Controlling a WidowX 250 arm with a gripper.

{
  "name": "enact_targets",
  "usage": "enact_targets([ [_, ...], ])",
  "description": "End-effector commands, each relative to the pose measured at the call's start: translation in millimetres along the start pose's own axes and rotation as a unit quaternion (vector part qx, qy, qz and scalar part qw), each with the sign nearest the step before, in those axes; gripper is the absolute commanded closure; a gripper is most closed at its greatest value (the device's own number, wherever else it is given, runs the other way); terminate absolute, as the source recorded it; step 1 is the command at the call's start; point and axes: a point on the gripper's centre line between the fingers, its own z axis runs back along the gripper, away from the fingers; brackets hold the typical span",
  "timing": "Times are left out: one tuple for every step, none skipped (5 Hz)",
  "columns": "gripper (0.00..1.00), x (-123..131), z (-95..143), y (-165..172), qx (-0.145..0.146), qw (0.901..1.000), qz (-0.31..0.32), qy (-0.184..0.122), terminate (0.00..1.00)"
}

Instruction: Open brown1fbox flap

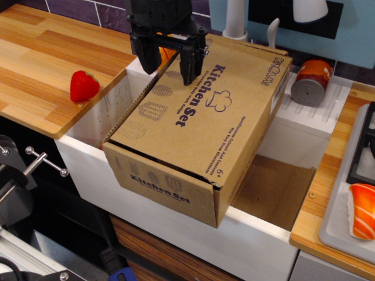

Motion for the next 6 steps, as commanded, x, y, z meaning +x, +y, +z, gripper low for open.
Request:
enact_targets([
  [0.0,8.8,9.8,5.8,-0.013,0.9993,-0.007,-0.034,0.0],
  [0.0,4.3,10.1,-3.9,-0.028,0.998,0.005,-0.056,0.0],
  [0.0,3.6,9.7,-7.1,-0.058,0.9967,0.015,-0.054,0.0],
  [0.0,3.6,14.7,-13.7,-0.074,0.9953,0.025,-0.057,0.0],
  [0.0,2.6,23.6,-24.2,-0.09,0.994,0.037,-0.051,0.0],
  [0.0,0.5,36.5,-36.0,-0.095,0.9936,0.037,-0.047,0.0],
])
